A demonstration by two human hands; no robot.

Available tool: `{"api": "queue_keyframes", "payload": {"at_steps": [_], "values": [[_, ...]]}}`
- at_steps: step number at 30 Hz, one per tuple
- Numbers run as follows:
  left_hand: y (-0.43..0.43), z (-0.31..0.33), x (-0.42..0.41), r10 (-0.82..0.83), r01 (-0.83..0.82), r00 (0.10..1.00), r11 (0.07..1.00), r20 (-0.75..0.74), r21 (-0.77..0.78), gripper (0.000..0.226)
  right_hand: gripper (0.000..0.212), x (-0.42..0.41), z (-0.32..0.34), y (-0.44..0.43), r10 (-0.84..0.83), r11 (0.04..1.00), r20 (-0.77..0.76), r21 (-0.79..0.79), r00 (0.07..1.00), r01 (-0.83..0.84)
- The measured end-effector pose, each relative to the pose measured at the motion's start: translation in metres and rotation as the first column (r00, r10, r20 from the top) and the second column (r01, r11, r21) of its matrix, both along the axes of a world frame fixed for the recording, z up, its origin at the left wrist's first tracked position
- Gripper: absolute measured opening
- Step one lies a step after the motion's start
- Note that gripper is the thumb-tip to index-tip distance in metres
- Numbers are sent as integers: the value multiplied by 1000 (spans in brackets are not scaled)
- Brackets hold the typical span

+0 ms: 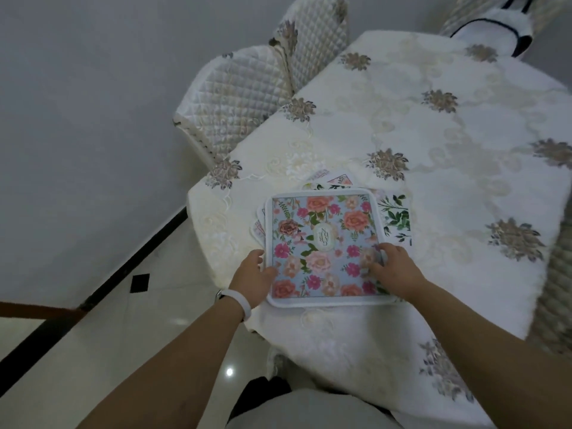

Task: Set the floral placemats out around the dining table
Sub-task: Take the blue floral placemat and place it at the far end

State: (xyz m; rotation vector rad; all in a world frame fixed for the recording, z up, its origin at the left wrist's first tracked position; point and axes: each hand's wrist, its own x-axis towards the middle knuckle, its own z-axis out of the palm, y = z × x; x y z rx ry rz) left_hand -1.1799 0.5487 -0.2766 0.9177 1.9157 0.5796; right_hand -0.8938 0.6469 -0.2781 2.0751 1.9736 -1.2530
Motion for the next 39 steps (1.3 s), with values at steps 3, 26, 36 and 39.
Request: {"api": "queue_keyframes", "payload": {"at_steps": [3,26,36,39], "values": [[11,-9,-5,47,-48,990,999,135,0,41,60,-11,-5,3,-255,967,-127,-11,959,256],[27,-15,-19,149,-163,922,987,357,8,23,27,-20,-3,-39,-705,704,-350,-231,618,672],[25,2,0,76,-151,876,981,476,122,23,23,-6,40,-72,-711,658,-404,-94,575,748],[23,6,15,25,-126,856,979,516,162,28,23,3,52,-90,-727,609,-420,-32,543,792]]}}
